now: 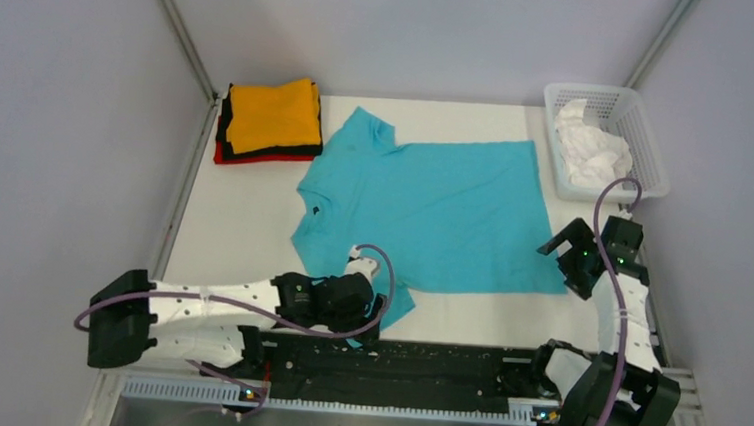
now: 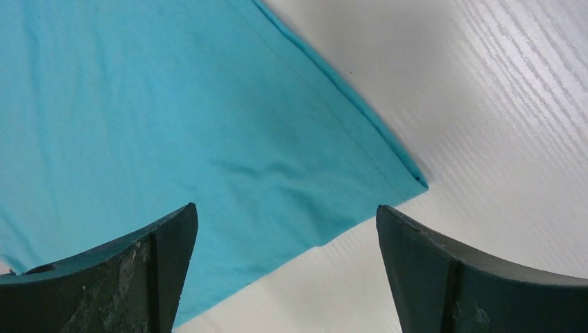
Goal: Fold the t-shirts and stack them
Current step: Grab the side of the flattened tshirt closest away from the robot with both arms
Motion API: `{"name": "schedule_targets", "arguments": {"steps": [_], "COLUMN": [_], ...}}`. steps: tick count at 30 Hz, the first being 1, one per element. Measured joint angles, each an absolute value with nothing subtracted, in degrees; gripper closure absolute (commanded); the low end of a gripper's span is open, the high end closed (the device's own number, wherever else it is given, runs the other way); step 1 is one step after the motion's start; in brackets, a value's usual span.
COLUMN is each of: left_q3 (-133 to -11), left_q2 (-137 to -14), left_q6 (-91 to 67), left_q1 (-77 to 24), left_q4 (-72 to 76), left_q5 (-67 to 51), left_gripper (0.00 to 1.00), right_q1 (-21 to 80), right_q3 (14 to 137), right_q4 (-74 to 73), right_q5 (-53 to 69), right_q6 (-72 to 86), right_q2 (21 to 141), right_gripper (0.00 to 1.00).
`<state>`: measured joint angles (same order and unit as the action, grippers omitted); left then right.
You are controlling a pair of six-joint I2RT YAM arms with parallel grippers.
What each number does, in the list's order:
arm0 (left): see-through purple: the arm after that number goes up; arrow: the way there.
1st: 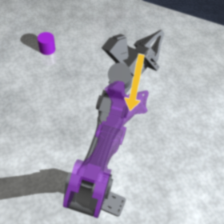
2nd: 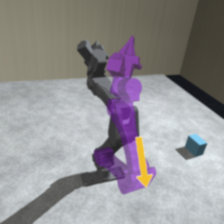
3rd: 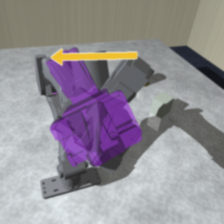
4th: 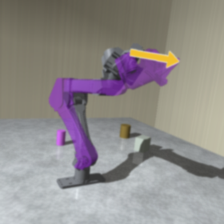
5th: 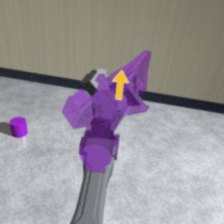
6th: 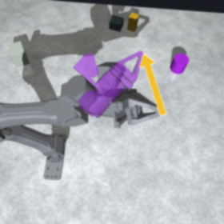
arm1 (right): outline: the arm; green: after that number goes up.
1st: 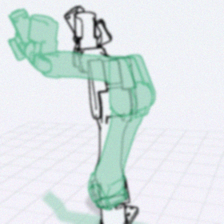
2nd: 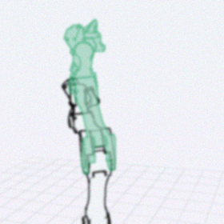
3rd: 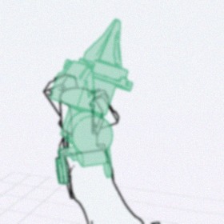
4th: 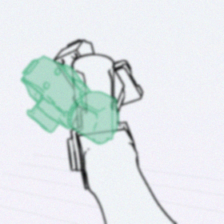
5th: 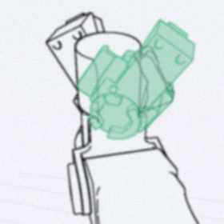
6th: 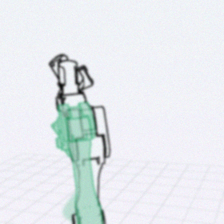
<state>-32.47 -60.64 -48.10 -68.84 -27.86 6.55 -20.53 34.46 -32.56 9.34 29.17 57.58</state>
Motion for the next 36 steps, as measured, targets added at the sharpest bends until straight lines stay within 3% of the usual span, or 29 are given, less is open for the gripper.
{"name": "schedule_targets", "arguments": {"steps": [15,19,22,24,29,36], "left_q3": [-42.0,-46.7,-49.71,-50.83,-50.81,-44.77], "left_q2": [-81.41,-86.98,-89.91,-91.05,-90.8,-80.58], "left_q6": [-52.93,-54.98,-57.41,-58.81,-60.36,-58.04], "left_q1": [-73.36,-75.72,-76.73,-77.12,-77.19,-77.03], "left_q4": [-34.0,-37.71,-40.05,-41.36,-44.21,-43.16], "left_q5": [14.17,16.67,17.5,18.09,20.49,18.79], "left_gripper": [0.43,0.67,0.91,1.0,1.0,1.0], "right_q1": [-20.53,-20.53,-20.53,-20.53,-20.53,-20.53], "right_q3": [31.59,31.57,31.57,31.57,31.57,28.08], "right_q4": [-30.85,-30.85,-30.85,-30.87,-32.51,-34.09], "right_q5": [13.61,13.45,13.08,12.62,8.99,6.59], "right_q6": [29.19,29.19,29.21,29.23,30.22,35.2], "right_q2": [57.34,56.95,56.64,56.6,55.11,48.1], "right_gripper": [0.03,0.03,0.03,0.03,0.04,0.19]}}
